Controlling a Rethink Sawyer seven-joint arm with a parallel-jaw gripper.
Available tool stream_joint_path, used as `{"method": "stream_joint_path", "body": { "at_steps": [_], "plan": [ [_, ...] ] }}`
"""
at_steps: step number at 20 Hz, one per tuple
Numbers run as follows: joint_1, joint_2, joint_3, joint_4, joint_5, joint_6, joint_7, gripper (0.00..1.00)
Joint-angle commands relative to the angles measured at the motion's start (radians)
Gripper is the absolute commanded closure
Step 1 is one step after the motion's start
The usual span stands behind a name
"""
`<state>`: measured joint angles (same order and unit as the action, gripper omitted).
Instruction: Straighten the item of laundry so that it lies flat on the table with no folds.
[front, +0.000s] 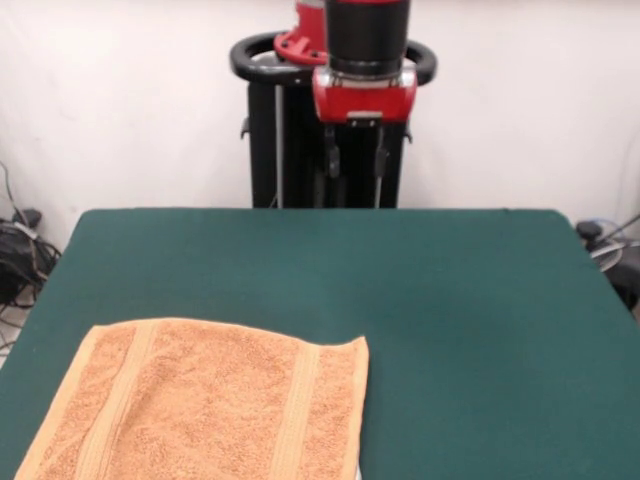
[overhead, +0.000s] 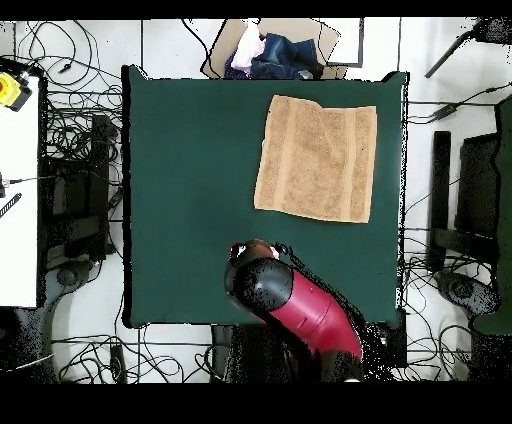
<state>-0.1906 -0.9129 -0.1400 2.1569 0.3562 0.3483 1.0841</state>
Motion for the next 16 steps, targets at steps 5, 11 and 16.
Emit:
{"method": "stream_joint_path", "body": {
  "at_steps": [5,11,16],
  "plan": [
    [0.065,0.018,-0.058,-0.054,0.02,0.077,0.332,0.0],
    [0.069,0.135,-0.091,-0.298,-0.01,0.247,0.317,0.0],
    [0.079,0.224,-0.113,-0.489,-0.029,0.386,0.337,0.0]
  ]
}}
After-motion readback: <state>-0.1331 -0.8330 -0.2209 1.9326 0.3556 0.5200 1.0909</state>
